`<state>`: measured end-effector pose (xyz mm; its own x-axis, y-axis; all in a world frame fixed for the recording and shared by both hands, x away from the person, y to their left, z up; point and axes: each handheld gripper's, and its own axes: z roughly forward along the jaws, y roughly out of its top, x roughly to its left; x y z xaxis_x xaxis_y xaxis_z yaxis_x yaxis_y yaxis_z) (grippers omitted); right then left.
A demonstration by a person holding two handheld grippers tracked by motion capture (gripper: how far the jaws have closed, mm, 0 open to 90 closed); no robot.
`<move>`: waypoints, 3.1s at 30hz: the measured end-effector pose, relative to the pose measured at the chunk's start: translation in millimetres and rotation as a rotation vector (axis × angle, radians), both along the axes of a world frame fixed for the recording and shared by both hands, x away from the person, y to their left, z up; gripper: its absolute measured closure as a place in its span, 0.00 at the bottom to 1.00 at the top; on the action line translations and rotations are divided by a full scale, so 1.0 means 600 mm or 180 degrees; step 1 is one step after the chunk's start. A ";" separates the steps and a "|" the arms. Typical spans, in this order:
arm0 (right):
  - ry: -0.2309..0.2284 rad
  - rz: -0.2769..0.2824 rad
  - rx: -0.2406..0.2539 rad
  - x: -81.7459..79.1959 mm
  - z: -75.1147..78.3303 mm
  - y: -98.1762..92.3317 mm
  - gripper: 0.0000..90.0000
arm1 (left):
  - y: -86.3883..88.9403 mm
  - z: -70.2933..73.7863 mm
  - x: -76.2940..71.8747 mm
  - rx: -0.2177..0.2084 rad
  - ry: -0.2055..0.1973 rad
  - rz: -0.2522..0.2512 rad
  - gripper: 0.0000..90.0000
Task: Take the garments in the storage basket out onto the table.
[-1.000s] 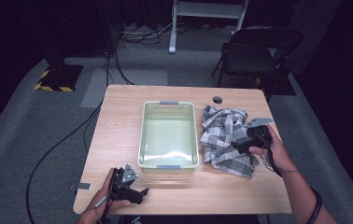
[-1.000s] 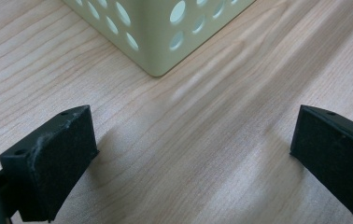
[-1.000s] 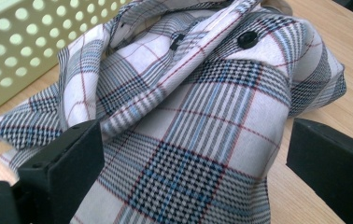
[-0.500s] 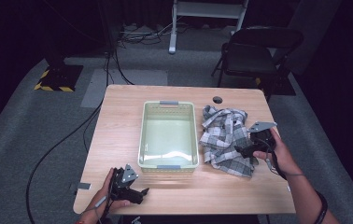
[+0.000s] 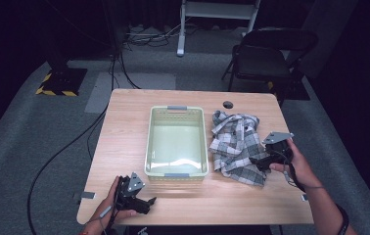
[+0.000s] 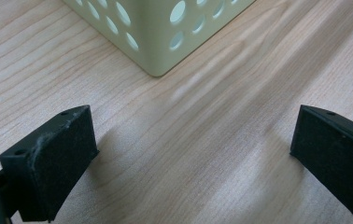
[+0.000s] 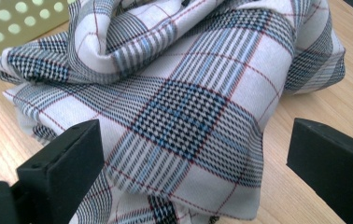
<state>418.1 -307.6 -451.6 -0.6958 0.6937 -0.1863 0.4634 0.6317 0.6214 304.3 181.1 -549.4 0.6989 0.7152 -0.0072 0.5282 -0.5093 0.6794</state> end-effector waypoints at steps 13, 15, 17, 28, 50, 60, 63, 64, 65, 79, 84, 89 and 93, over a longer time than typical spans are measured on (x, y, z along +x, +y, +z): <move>-0.0030 0.0043 -0.0150 -0.017 -0.012 -0.020 0.04 | 0.000 0.000 0.000 -0.0001 0.0001 0.0004 0.00; -0.0042 0.0056 -0.0177 -0.021 -0.015 -0.024 0.04 | 0.000 0.000 0.000 -0.0001 0.0001 0.0004 0.00; -0.0047 0.0058 -0.0190 -0.024 -0.017 -0.028 0.04 | 0.000 0.000 0.000 -0.0001 0.0001 0.0004 0.00; -0.0081 0.0063 -0.0265 -0.041 -0.027 -0.049 0.04 | 0.000 0.000 0.000 -0.0002 0.0001 0.0006 0.00; -0.0069 0.0008 -0.0230 -0.073 -0.059 -0.090 0.04 | 0.000 0.000 0.000 0.0000 0.0000 0.0004 0.00; 0.0014 -0.0093 -0.0123 -0.086 -0.083 -0.115 0.04 | 0.000 0.000 0.000 -0.0001 0.0001 0.0006 0.00; 0.0034 -0.0137 -0.0087 -0.091 -0.092 -0.125 0.04 | 0.000 0.000 0.000 0.0000 0.0001 0.0006 0.00; 0.0046 -0.0149 -0.0049 -0.092 -0.095 -0.128 0.04 | 0.000 0.000 0.000 0.0000 0.0000 0.0006 0.00; 0.0059 -0.0159 -0.0024 -0.094 -0.098 -0.132 0.04 | 0.000 0.000 0.000 -0.0002 0.0001 0.0007 0.00; 0.0132 -0.0266 0.0131 -0.111 -0.133 -0.166 0.04 | 0.000 0.000 0.001 -0.0001 0.0005 0.0014 0.00; 0.0166 -0.0319 0.0299 -0.118 -0.144 -0.179 0.04 | -0.001 0.000 0.002 -0.0005 0.0004 0.0019 0.00; 0.0183 -0.0379 0.0459 -0.125 -0.151 -0.191 0.03 | -0.001 0.000 0.002 -0.0004 0.0004 0.0019 0.00; 0.0163 -0.0415 0.0630 -0.132 -0.159 -0.201 0.02 | -0.001 0.000 0.002 -0.0004 0.0004 0.0020 0.00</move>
